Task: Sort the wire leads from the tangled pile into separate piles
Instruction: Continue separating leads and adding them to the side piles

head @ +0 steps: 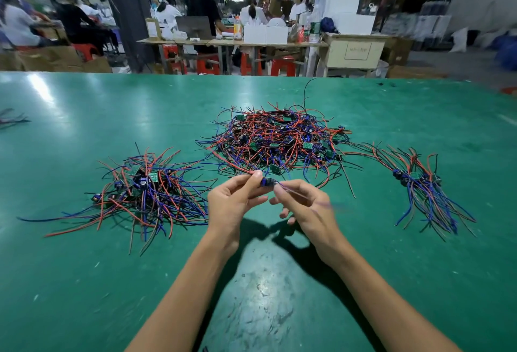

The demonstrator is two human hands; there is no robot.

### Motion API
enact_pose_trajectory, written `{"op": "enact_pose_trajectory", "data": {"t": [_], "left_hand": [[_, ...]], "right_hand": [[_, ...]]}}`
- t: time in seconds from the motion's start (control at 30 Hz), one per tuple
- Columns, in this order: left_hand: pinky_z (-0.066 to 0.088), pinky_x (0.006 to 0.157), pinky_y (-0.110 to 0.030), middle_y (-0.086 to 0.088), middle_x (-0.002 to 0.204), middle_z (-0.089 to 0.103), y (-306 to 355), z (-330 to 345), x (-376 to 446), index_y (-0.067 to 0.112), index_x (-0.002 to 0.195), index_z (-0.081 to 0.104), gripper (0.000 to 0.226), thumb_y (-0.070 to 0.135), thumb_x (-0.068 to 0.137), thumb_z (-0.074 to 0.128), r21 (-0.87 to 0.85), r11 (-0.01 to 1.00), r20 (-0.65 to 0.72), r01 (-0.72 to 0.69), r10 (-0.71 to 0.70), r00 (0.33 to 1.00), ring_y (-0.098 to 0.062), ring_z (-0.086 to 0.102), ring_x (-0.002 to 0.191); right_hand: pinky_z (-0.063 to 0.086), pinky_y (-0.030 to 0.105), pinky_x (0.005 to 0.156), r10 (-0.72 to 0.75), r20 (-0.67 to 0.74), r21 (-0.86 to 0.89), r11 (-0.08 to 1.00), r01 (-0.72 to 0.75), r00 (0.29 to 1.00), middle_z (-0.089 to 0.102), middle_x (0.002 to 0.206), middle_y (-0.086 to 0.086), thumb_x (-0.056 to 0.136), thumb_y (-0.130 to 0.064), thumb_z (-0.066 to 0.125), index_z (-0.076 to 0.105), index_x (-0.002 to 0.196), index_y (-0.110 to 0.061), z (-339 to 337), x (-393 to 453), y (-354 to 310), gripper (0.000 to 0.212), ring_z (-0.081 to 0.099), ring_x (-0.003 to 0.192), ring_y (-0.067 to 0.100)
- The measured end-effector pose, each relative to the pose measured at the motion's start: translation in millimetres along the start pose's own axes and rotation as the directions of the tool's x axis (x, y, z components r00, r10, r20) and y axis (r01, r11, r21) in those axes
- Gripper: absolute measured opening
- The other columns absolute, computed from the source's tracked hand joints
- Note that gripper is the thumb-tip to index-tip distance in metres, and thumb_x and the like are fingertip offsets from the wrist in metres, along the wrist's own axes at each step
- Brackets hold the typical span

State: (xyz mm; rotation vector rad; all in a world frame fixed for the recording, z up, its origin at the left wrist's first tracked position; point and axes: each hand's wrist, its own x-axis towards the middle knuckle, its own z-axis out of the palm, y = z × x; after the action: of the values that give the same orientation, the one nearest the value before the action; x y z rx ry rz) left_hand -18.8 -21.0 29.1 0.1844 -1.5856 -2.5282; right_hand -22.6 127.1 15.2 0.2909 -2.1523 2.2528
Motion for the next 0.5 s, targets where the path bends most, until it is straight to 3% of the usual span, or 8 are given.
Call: {"op": "enact_pose_trajectory", "data": {"t": [0.13,0.23,0.33,0.4,0.43,0.5], "left_hand": [[0.057,0.067,-0.021,-0.019,0.095,0.076,0,4,-3,0.001,0.094,0.074,0.016,0.013,0.084,0.077,-0.031,0.999,0.033,0.036,-0.035,0.999,-0.027,0.076,0.089],[0.058,0.069,-0.024,-0.02,0.091,0.076,-1,5,-4,-0.002,0.093,0.076,0.012,0.007,0.083,0.076,-0.018,1.0,0.068,0.023,-0.021,0.997,-0.027,0.075,0.085],[0.059,0.068,-0.026,-0.017,0.085,0.076,-4,5,-5,0.0,0.09,0.078,0.008,0.003,0.083,0.077,0.023,0.999,0.096,-0.048,0.046,0.994,-0.024,0.073,0.077],[0.059,0.067,-0.027,-0.01,0.088,0.078,-4,3,-5,0.005,0.094,0.077,0.011,0.004,0.084,0.077,0.133,0.976,0.161,-0.174,0.152,0.975,-0.023,0.076,0.082],[0.059,0.067,-0.027,-0.003,0.092,0.078,-5,0,-3,0.01,0.099,0.077,0.015,0.006,0.084,0.078,0.279,0.913,0.209,-0.298,0.245,0.947,-0.019,0.076,0.084],[0.057,0.07,-0.023,0.01,0.105,0.075,-6,-10,4,0.021,0.111,0.073,0.031,0.007,0.084,0.079,0.609,0.596,0.353,-0.523,0.387,0.852,-0.01,0.071,0.085]], "right_hand": [[0.043,0.019,0.049,0.073,-0.114,0.131,0.99,-0.058,0.991,0.077,0.085,0.006,0.095,-0.034,0.066,0.072,0.091,-0.019,-4,5,-6,0.017,0.06,0.056,0.011],[0.042,0.018,0.046,0.092,-0.127,0.13,0.989,-0.075,0.988,0.077,0.087,0.007,0.096,-0.036,0.065,0.071,0.085,-0.02,-4,6,-8,0.02,0.06,0.053,0.011],[0.046,0.02,0.044,0.098,-0.143,0.187,0.98,-0.07,0.985,0.077,0.085,0.005,0.095,-0.035,0.066,0.077,0.082,-0.021,-5,7,-9,0.022,0.06,0.054,0.01],[0.047,0.019,0.048,0.106,-0.138,0.211,0.975,-0.075,0.985,0.076,0.082,0.0,0.091,-0.039,0.067,0.08,0.079,-0.023,-8,9,-11,0.023,0.06,0.056,0.008],[0.046,0.018,0.05,0.119,-0.125,0.229,0.97,-0.088,0.985,0.076,0.08,-0.002,0.086,-0.043,0.068,0.08,0.077,-0.025,-10,10,-13,0.023,0.06,0.056,0.007],[0.046,0.017,0.05,0.148,-0.096,0.259,0.958,-0.119,0.984,0.073,0.073,-0.004,0.076,-0.049,0.069,0.08,0.072,-0.029,-16,14,-15,0.023,0.06,0.055,0.006]]}}
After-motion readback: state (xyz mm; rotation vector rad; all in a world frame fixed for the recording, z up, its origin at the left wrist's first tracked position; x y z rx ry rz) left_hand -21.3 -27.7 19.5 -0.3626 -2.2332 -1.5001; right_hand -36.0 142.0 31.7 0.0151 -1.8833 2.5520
